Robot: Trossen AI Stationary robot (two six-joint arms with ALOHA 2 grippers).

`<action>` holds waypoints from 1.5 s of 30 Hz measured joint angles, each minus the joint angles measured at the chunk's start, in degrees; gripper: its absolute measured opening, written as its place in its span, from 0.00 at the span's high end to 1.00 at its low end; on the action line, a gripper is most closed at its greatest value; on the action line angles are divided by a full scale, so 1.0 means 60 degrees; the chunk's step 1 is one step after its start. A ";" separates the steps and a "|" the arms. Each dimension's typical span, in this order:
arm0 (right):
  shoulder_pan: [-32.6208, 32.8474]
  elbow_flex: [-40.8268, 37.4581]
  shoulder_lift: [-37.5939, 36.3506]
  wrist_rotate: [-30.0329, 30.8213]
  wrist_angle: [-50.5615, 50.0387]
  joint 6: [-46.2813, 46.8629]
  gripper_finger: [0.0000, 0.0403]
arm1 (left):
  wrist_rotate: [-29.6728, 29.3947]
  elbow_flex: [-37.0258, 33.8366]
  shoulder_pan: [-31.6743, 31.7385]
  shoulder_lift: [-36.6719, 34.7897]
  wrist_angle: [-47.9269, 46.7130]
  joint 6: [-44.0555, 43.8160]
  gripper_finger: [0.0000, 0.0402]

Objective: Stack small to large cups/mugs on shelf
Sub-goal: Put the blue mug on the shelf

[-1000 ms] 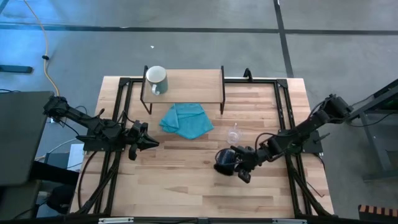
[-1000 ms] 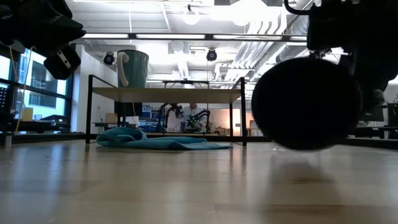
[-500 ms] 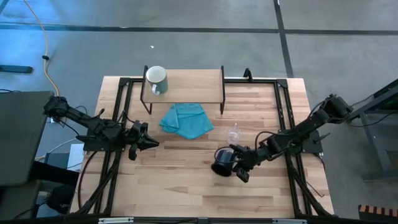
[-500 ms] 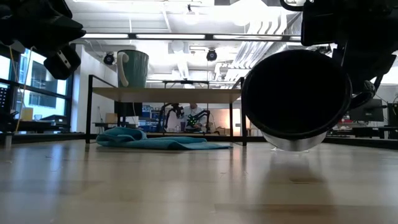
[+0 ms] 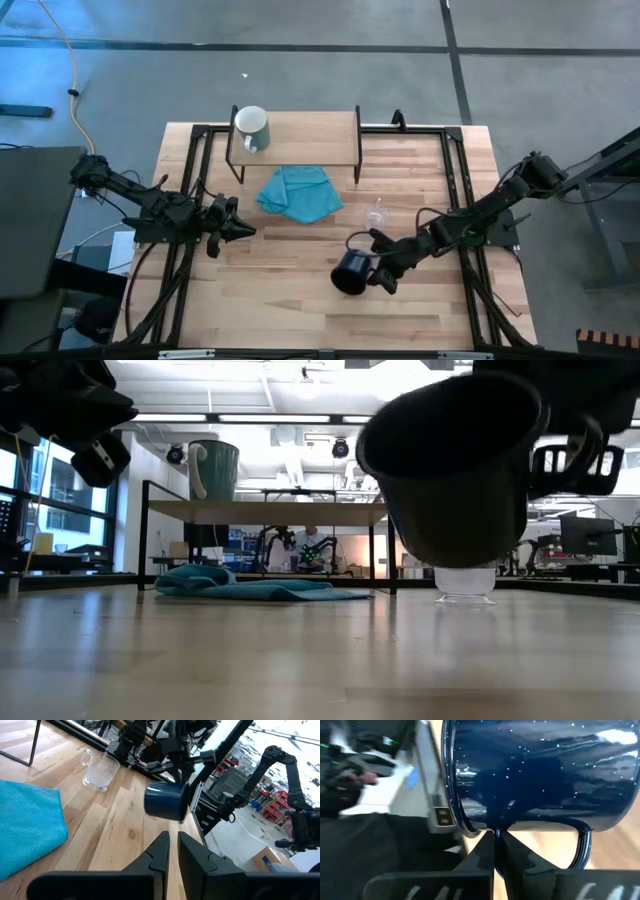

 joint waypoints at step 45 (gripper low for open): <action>0.0000 -0.3082 -0.0015 -0.0441 0.4903 0.4711 1.00 | 0.0258 0.0000 -0.0003 -0.0001 0.0004 0.0077 0.94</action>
